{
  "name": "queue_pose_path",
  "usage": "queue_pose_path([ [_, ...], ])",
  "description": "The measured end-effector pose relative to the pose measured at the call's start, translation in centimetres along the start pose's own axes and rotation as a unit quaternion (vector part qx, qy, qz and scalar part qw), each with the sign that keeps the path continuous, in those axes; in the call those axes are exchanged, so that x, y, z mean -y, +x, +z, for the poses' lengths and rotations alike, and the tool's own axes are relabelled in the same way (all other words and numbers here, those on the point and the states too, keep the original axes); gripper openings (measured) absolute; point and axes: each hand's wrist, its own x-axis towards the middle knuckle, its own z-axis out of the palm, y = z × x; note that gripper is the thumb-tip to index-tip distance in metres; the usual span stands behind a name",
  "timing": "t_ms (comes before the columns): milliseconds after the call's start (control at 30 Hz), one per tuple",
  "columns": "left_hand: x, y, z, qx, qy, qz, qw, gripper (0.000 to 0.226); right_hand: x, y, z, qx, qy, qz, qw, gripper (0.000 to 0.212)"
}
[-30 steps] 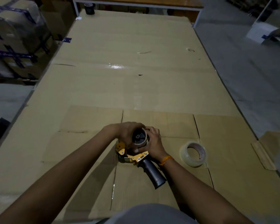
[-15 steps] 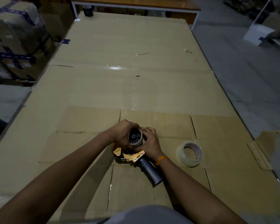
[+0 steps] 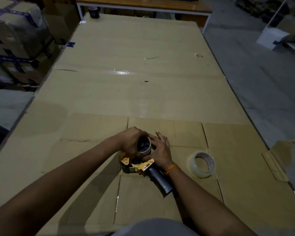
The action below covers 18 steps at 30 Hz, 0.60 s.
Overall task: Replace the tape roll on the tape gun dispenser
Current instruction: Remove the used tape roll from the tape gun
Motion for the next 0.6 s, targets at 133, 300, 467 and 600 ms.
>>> queue_pose_path([
  [133, -0.6, 1.2, 1.2, 0.023, -0.004, -0.026, 0.999, 0.085, 0.0, -0.2, 0.1, -0.006, 0.002, -0.008, 1.0, 0.073],
  [300, -1.6, 2.1, 2.8, -0.007, 0.004, -0.082, 0.997, 0.09, -0.3, -0.4, -0.1, -0.007, 0.01, -0.026, 1.0, 0.064],
  [467, -1.8, 1.6, 2.3, -0.021, 0.0, -0.118, 0.993, 0.077, -0.3, -0.2, -0.2, -0.003, -0.002, -0.022, 1.0, 0.063],
  [600, -2.4, 0.9, 2.4, -0.071, -0.007, -0.129, 0.989, 0.057, 0.0, -0.1, 0.0, -0.011, 0.005, 0.006, 1.0, 0.066],
])
